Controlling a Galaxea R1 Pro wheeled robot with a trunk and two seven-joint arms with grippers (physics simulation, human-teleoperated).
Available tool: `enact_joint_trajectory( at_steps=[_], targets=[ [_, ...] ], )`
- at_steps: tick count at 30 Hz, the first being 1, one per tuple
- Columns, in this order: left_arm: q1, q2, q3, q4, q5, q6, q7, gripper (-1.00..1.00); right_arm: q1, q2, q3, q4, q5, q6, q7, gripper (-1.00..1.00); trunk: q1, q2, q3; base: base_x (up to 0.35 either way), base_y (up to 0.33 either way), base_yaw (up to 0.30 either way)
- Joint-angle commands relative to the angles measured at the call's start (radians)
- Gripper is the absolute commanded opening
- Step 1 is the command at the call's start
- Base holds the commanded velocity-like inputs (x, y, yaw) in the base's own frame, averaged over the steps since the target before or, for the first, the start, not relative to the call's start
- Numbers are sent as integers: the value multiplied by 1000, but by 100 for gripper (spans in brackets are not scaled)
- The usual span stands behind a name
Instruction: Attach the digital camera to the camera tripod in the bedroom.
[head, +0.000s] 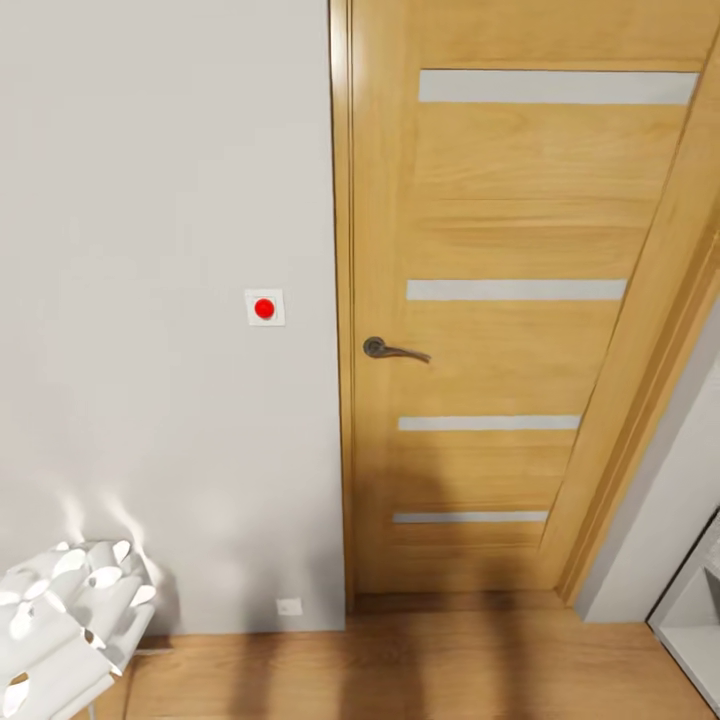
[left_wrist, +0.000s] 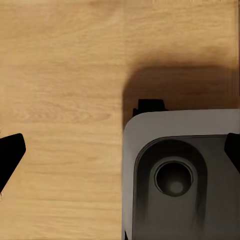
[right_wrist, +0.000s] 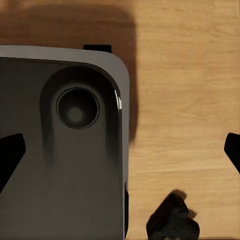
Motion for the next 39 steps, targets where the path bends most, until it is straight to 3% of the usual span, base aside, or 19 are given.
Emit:
enact_joint_trajectory(
  at_steps=[1,23,33,39],
  targets=[
    [0,0,1,-1,0,0,0,100,0,0,0,0,0,-3,0,100,0,0,-1,2,0,-237],
    [0,0,1,0,0,0,0,100,0,0,0,0,0,-3,0,100,0,0,-1,7,0,-272],
    [0,0,1,0,0,0,0,100,0,0,0,0,0,-3,0,100,0,0,-1,232,-43,-252],
    [0,0,1,0,0,0,0,100,0,0,0,0,0,-3,0,100,0,0,-1,277,-165,-53]
  ],
)
